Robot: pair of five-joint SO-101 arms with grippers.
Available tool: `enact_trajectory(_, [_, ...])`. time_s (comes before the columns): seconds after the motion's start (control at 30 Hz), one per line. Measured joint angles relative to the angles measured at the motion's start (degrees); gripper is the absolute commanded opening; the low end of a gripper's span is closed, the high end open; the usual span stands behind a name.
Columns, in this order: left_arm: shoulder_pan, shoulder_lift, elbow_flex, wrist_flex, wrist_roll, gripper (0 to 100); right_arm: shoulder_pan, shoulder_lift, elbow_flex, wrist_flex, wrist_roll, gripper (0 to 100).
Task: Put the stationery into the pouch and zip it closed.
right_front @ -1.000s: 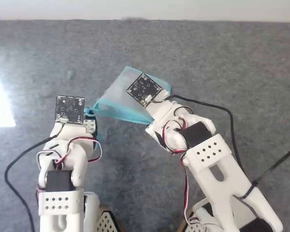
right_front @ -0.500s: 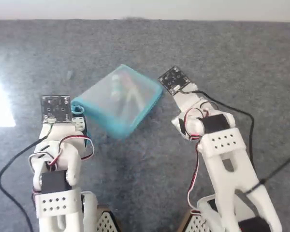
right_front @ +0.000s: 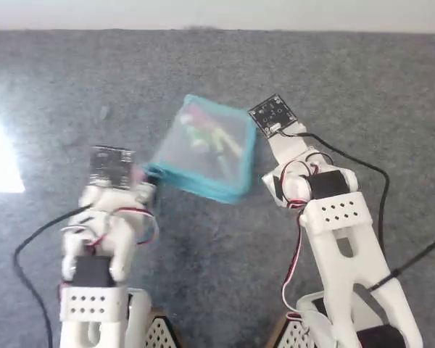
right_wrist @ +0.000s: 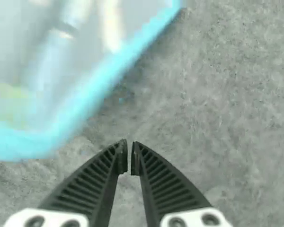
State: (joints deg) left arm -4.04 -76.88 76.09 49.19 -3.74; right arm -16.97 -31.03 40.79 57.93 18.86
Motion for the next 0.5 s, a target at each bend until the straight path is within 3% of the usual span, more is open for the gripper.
enact_trajectory(0.13, [10.20, 0.00, 3.34, 0.35, 0.00, 23, 0.18, 0.00, 0.00, 2.20, -0.44, 17.6])
enact_trajectory(0.23, [14.42, 0.00, 3.96, 0.35, 0.00, 29, 0.00, 0.00, 0.00, 3.25, -0.53, 20.5])
enact_trajectory(0.37, [13.01, 0.00, 3.96, 0.35, 0.88, 38, 0.00, 0.00, 0.00, 3.25, -0.53, 20.5])
enact_trajectory(0.5, [10.73, 0.00, 3.96, 0.35, 0.00, 39, 0.00, 0.00, 0.00, 3.25, -0.53, 20.7])
